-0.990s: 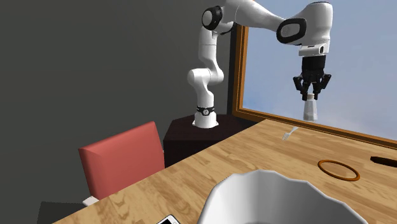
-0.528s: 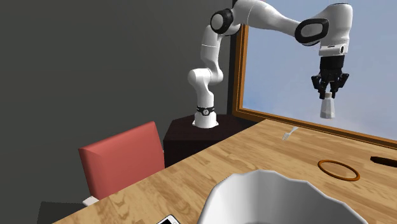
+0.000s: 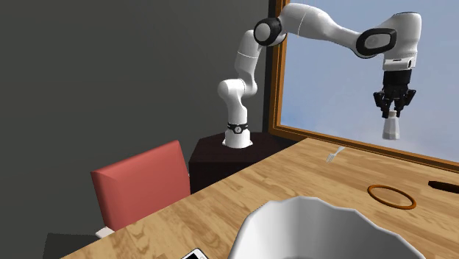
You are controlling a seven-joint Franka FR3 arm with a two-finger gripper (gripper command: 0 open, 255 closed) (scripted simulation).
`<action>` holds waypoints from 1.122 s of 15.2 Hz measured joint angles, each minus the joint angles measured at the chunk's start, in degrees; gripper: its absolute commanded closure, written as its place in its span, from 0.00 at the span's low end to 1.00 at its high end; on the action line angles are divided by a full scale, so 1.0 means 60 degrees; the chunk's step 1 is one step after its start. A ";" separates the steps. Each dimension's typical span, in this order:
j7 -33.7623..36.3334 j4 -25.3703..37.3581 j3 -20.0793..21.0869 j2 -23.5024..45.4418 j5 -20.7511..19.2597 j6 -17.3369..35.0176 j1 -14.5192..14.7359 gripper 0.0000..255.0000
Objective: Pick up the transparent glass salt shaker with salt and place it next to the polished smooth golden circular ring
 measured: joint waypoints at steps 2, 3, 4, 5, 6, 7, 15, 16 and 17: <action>0.0015 -0.0112 -0.0018 0.0088 -0.0035 0.0194 0.0007 1.00; 0.0020 -0.0218 -0.0023 0.0101 -0.0044 0.0312 0.0003 1.00; 0.0029 -0.0326 -0.0029 0.0118 -0.0055 0.0436 0.0002 1.00; 0.0053 -0.0373 -0.0039 0.0192 -0.0085 0.0554 0.0021 1.00; 0.0057 -0.0422 -0.0051 0.0249 -0.0106 0.0656 0.0024 1.00; 0.0065 -0.0458 -0.0062 0.0306 -0.0128 0.0746 0.0030 1.00; 0.0161 -0.0938 -0.0153 0.0710 -0.0300 0.1612 0.0083 1.00; 0.0167 -0.0958 -0.0169 0.0779 -0.0325 0.1698 0.0090 1.00; 0.0166 -0.1018 -0.0183 0.0825 -0.0344 0.1803 0.0087 1.00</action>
